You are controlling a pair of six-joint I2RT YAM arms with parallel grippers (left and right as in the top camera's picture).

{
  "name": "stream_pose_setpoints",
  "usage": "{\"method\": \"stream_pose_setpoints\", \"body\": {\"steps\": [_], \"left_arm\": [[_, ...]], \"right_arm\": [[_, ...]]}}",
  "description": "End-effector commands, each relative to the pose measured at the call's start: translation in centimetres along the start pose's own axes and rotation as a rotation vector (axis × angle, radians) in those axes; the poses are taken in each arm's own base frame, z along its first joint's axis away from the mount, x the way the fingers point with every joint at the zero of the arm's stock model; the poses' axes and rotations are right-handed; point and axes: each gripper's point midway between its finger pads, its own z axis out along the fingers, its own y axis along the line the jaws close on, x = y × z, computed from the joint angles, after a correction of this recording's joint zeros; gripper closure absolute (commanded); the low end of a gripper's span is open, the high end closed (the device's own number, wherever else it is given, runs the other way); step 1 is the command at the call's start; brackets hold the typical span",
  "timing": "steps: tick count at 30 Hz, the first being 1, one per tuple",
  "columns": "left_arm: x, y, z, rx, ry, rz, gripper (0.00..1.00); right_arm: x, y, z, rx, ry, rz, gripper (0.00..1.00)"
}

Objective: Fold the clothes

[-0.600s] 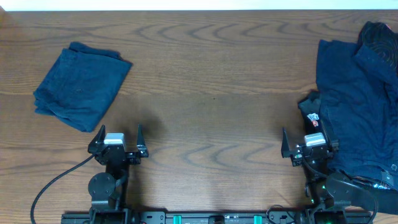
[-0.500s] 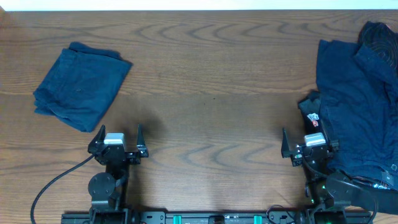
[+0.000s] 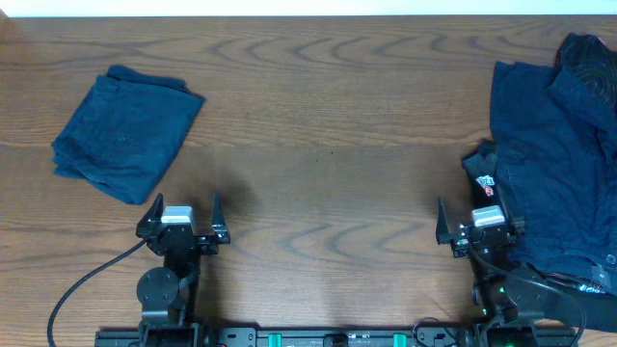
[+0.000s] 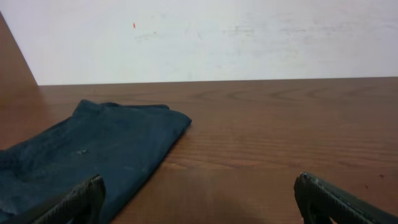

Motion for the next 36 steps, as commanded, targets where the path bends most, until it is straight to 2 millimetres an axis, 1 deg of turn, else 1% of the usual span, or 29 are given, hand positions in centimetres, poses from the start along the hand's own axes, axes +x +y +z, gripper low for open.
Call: {"method": "stream_pose_setpoints", "body": {"steps": [1,34,36], "left_arm": [[1.45,0.20,0.01,-0.011,0.049,0.014,0.02],[1.45,0.20,0.01,-0.011,0.049,0.014,0.02],[1.44,0.20,0.01,-0.011,0.049,0.014,0.02]], "right_arm": [[0.24,-0.27,0.00,0.013,0.009,-0.010,0.01],[0.20,-0.32,0.00,0.016,0.008,-0.009,0.01],[0.16,-0.39,0.00,0.020,0.007,0.011,0.01]]}}
